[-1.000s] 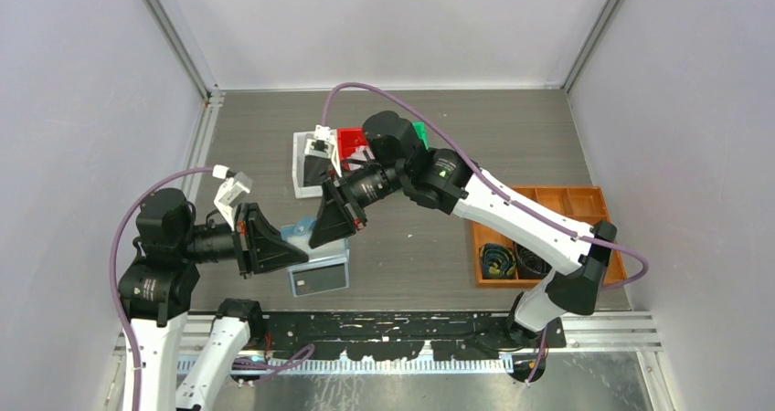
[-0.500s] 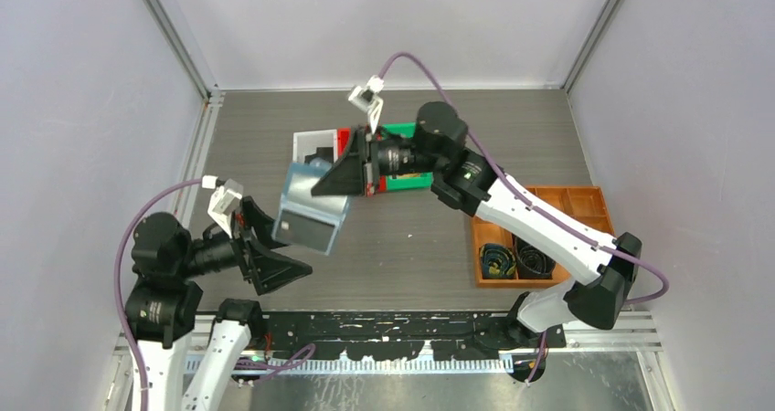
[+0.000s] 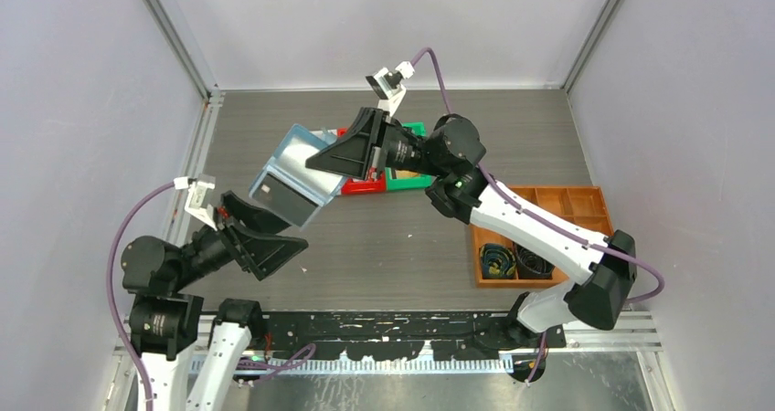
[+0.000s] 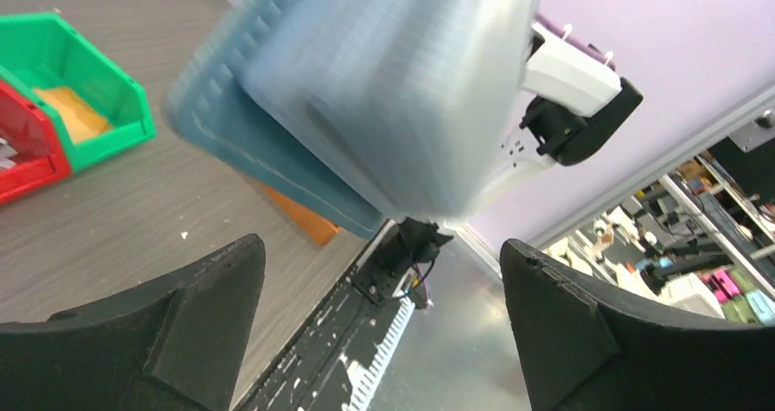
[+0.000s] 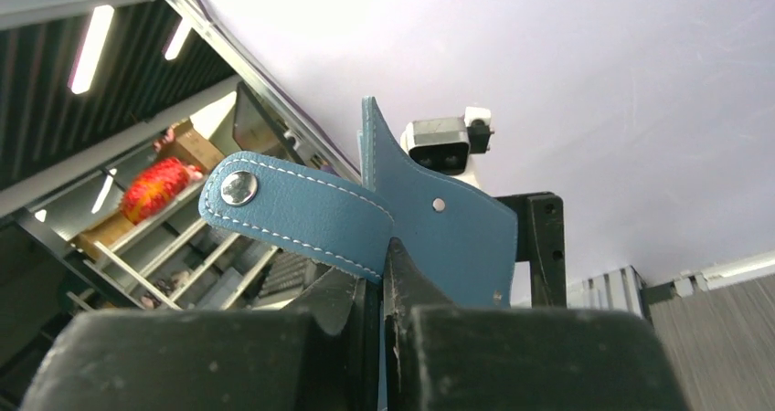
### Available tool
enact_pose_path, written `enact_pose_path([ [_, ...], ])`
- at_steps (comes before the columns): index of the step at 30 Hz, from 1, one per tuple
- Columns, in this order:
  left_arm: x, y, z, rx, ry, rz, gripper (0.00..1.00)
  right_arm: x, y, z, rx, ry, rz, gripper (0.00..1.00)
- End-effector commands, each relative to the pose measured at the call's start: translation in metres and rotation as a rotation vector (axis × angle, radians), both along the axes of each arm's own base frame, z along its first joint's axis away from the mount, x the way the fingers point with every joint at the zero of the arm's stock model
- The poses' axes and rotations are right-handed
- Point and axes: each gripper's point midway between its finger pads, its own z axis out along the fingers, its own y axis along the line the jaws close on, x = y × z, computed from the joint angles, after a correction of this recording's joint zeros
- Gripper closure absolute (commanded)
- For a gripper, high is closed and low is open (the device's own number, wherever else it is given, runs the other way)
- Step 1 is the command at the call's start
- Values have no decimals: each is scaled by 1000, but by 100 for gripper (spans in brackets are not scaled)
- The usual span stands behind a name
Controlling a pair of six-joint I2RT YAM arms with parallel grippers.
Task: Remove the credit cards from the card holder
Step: Remove the credit card from the card holder.
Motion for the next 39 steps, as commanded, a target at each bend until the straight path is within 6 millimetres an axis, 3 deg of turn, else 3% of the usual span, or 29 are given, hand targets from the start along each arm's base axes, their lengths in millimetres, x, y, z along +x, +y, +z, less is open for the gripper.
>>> enact_pose_path([
  [1, -4, 13, 44, -95, -107, 134, 0, -7, -21, 52, 240, -1, 10, 99],
  [5, -9, 18, 86, -181, -164, 167, 2, -1, -25, 61, 364, 36, 35, 99],
  [8, -17, 13, 103, -193, -200, 115, 5, 3, -23, 63, 376, 56, 41, 99],
  [13, -22, 20, 97, -152, -297, 176, 11, -2, -30, 66, 371, 37, 9, 99],
  [18, 1, 38, 77, -137, -230, 344, 6, -19, -32, 71, 361, 3, 21, 99],
  [25, -12, 13, 64, -112, -179, 124, 3, -69, -34, 78, 340, -108, 98, 99],
  [28, -20, 13, 75, -144, -216, 118, 3, -90, -40, 82, 345, -156, 154, 99],
  [31, -28, 17, 102, -219, -242, 141, 4, -105, -43, 83, 353, -194, 194, 99],
  [34, -49, 14, 121, -245, -288, 85, 6, -102, -38, 81, 351, -197, 154, 99],
  [39, -78, 7, 128, -226, -346, -3, 10, -82, -26, 80, 366, -157, 67, 99],
])
